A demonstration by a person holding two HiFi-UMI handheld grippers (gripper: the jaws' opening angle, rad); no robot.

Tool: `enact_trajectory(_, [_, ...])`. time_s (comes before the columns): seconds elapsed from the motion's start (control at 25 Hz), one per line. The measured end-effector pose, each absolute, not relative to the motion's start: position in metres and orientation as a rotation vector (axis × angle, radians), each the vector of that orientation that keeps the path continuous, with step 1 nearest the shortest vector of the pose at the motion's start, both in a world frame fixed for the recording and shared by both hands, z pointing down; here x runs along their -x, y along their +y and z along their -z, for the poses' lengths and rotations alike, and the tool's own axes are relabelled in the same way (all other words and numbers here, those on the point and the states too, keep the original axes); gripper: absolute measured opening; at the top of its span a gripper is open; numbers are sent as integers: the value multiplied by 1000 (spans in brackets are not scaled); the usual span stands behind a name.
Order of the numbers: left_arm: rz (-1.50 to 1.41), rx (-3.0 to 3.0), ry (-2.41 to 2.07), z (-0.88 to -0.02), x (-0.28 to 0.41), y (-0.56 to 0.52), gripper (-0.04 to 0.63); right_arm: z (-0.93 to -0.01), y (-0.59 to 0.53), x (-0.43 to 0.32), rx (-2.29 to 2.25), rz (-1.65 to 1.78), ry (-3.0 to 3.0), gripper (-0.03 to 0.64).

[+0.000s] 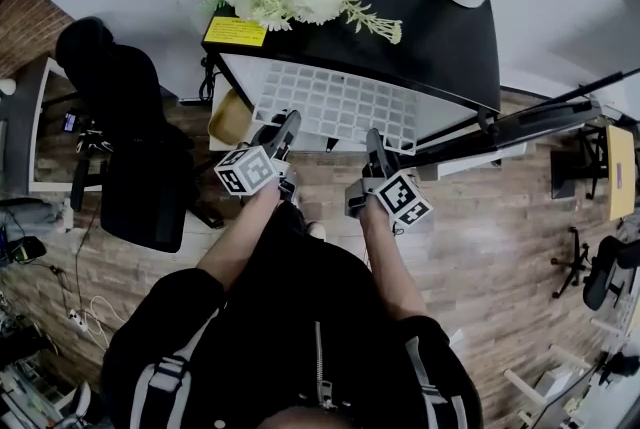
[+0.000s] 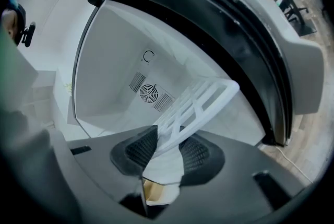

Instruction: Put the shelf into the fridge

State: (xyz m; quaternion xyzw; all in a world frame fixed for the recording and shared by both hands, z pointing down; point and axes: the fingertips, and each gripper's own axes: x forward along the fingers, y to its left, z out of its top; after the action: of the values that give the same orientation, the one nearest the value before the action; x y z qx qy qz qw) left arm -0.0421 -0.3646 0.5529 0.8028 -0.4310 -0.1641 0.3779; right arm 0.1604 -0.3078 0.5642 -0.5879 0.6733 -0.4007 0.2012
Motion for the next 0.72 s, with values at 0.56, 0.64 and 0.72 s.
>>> enact_trajectory(0.56, [434,-2051,-1105,-554,35,-393,140,-565,-337,-169,1660,1087,1856,140])
enact_trajectory(0.64, [437,-2062,-1094,-554,35,-393,143,-565,-337,-169,1646,1088,1850,140])
enact_trajectory(0.72, [445,-2071,-1085,-553,35,-393,146,-565,-337,-169,1621,1096,1842,126])
